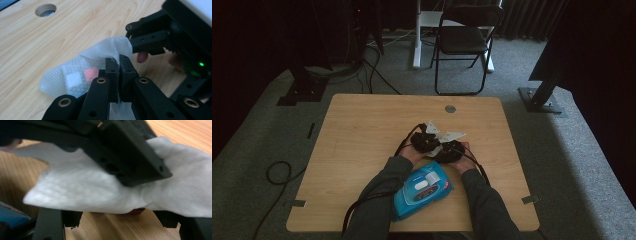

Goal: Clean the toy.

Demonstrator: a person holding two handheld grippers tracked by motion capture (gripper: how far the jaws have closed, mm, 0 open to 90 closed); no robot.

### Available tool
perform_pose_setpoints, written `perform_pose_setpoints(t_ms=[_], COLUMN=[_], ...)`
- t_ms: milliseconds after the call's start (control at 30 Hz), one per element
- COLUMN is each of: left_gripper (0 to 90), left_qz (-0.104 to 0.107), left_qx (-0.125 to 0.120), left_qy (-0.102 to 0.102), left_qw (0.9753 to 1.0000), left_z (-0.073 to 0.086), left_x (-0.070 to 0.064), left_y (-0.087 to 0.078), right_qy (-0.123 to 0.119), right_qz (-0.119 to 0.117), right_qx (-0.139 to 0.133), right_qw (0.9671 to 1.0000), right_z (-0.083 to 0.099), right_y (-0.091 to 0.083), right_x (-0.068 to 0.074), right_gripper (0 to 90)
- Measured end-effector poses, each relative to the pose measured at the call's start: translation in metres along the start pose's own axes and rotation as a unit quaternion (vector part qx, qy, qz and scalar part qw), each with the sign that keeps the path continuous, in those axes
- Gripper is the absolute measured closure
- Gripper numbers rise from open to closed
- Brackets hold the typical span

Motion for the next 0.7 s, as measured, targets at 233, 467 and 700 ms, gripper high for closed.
perform_pose_setpoints(t_ms=[233,467,700], left_gripper=[87.3,87.7,87.9], left_qz=[-0.046,-0.063,-0.012], left_qx=[-0.009,-0.010,-0.003], left_qy=[-0.007,-0.015,0.034], left_qw=[0.9989,0.9978,0.9994], left_z=[0.002,0.006,0.011], left_x=[0.010,0.016,-0.008], left_y=[-0.004,-0.009,-0.011], right_qy=[0.000,0.000,-0.002], right_qz=[0.000,0.000,-0.001], right_qx=[0.000,0.000,0.001], right_qw=[1.0000,1.0000,1.0000], right_z=[0.000,0.000,0.001], right_y=[0.000,0.000,-0.001], right_x=[0.000,0.000,0.001], right_gripper=[33.9,33.9,33.9])
Point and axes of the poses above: each handheld gripper's, and its own axes: y roughly forward along the jaws, z roughly out of its underside, x roughly to its left, the point moved 4 cm from there along y, roughly forward along the jaws, and after that the axes turned 13 degrees about -y, right-handed, at the moved point
